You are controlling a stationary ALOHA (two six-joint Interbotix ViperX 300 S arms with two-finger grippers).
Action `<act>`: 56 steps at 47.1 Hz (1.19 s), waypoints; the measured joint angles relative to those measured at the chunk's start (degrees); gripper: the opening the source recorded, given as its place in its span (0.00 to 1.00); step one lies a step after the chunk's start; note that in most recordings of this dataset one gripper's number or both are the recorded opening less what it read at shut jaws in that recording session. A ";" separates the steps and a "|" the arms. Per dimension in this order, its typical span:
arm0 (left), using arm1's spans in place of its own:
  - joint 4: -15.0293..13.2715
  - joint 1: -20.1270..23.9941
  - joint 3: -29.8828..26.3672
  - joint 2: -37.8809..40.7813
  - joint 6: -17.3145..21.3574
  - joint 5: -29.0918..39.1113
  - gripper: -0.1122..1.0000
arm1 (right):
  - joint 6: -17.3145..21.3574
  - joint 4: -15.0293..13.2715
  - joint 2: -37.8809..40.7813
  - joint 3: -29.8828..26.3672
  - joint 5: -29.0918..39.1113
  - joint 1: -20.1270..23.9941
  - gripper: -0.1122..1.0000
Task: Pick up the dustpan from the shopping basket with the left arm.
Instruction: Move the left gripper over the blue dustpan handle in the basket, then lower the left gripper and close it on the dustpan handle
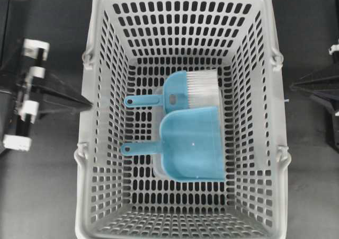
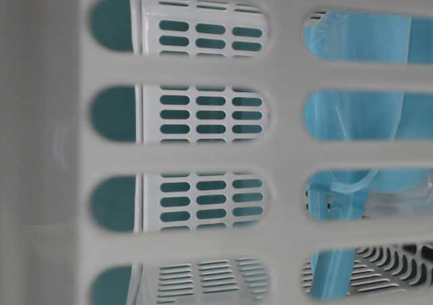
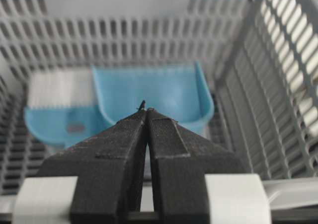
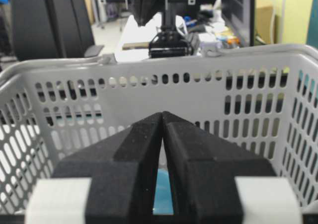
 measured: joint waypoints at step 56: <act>0.09 -2.29 -26.54 45.18 -10.90 31.73 0.90 | 0.18 0.00 -0.26 0.09 1.14 2.29 0.10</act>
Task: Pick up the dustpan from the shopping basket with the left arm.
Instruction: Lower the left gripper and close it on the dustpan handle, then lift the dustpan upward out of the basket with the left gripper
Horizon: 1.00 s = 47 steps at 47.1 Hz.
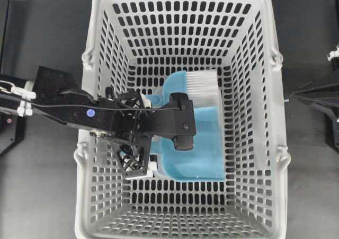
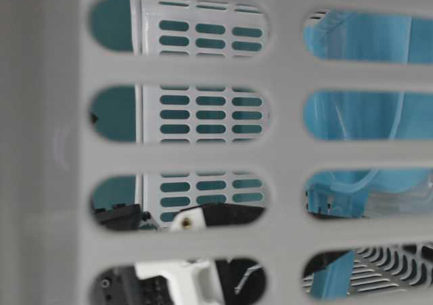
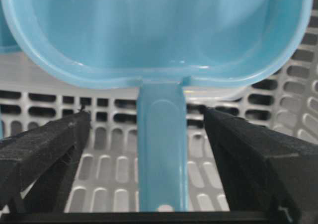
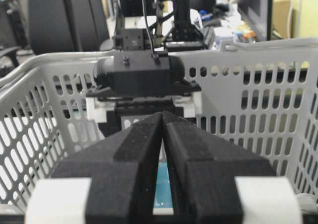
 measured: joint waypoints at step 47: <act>0.00 -0.09 0.97 -4.66 0.18 -3.43 0.36 | 0.09 0.00 -0.53 0.44 0.00 0.00 0.10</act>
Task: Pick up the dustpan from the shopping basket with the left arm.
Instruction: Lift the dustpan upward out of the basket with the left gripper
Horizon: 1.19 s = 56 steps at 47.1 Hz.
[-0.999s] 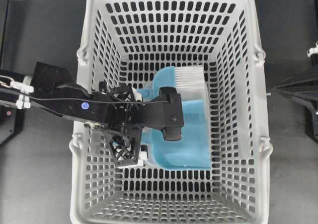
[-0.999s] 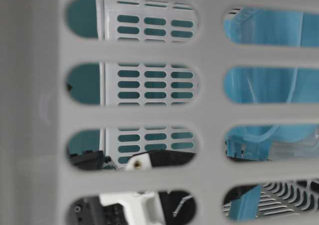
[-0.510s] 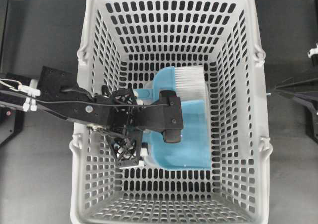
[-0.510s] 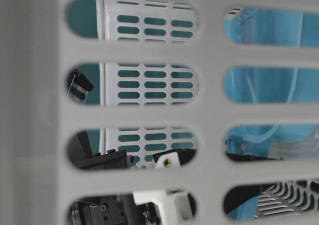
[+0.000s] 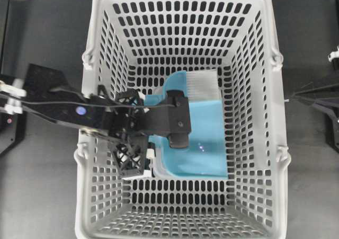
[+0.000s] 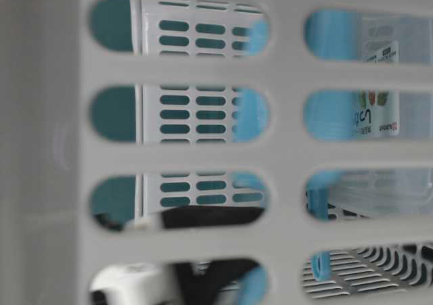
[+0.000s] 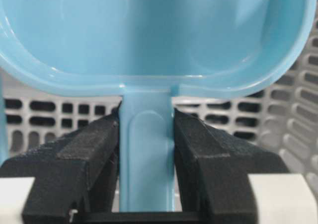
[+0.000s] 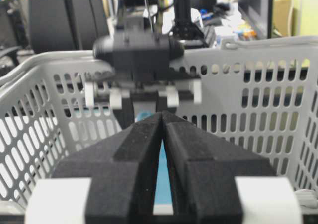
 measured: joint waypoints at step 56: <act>0.00 1.85 -12.30 -8.17 3.96 15.82 0.36 | 0.00 0.09 -0.62 0.62 0.00 0.00 0.10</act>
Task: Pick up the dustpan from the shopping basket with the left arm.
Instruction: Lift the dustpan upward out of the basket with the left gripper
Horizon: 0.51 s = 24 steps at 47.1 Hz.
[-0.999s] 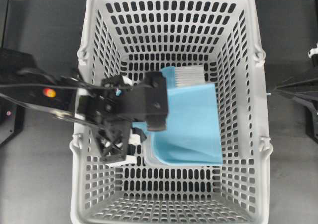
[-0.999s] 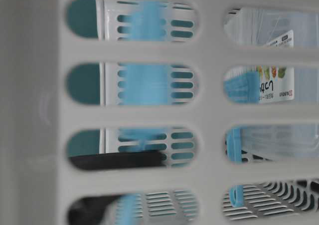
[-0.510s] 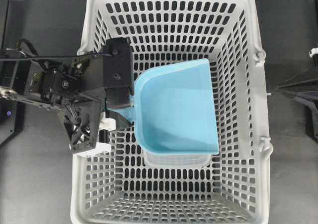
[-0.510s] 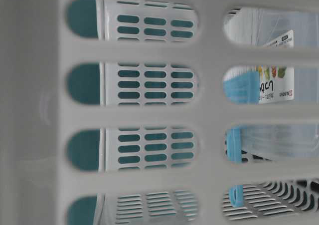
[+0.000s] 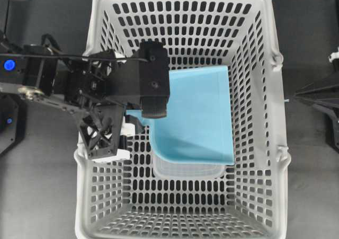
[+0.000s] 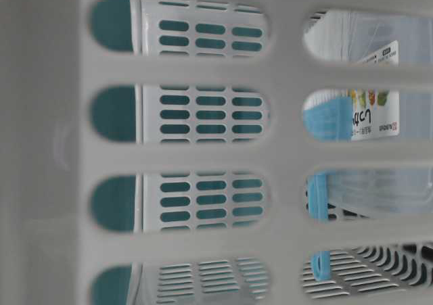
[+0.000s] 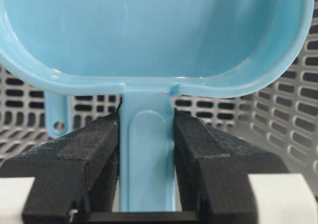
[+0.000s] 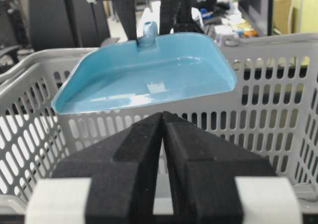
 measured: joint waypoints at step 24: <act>0.00 0.00 0.00 1.32 0.18 -0.09 0.36 | 0.00 0.00 0.00 0.35 0.18 0.09 0.10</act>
